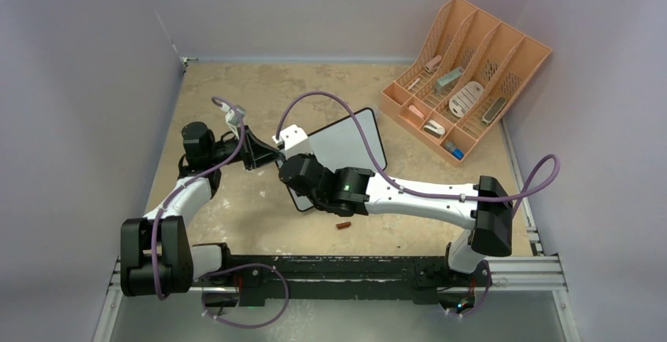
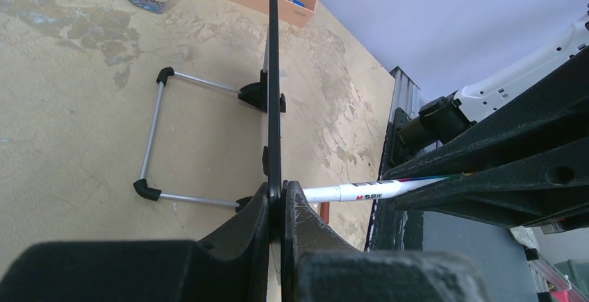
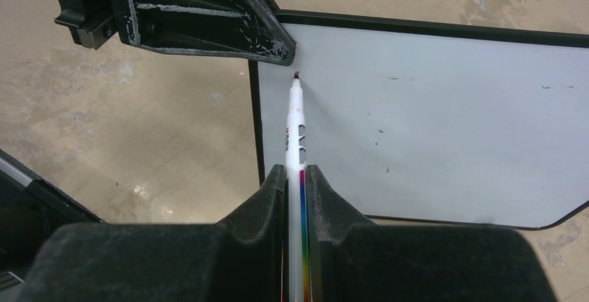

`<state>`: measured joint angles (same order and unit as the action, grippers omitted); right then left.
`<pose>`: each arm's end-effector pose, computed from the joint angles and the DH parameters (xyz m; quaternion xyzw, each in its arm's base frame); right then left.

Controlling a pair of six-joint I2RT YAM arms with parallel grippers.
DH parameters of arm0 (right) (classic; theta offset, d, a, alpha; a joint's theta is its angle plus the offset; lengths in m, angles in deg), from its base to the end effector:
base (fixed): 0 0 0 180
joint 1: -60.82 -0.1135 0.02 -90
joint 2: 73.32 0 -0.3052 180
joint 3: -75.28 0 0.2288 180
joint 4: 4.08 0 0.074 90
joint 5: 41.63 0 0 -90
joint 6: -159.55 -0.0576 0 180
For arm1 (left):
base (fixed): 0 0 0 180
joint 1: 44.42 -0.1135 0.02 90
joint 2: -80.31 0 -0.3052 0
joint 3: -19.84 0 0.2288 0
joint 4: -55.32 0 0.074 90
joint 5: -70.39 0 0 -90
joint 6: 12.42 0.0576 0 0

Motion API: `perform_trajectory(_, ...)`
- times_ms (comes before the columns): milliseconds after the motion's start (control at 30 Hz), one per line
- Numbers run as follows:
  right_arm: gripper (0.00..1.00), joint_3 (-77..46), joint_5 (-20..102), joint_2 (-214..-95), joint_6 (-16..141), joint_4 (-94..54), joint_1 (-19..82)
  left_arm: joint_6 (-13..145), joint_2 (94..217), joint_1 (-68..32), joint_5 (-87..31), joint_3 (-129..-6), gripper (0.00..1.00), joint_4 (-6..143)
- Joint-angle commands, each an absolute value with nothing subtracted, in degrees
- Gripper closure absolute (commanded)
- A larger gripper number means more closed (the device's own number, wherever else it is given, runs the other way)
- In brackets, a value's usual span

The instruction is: Write a sentence on the whiteboard

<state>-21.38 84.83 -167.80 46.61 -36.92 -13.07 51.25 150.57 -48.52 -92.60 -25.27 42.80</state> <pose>0.1372 0.3517 0.3651 -0.2152 0.8116 0.1713 0.5154 0.2161 -0.0397 0.2837 0.1940 0.7031 -0.5524 0.4035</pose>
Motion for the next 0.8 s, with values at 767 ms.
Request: perform_trajectory(767, 1.0, -22.2, 83.5, -168.0, 44.0, -41.3, -14.4, 54.1, 150.2, -47.3, -93.4, -26.4, 1.0, 43.9)
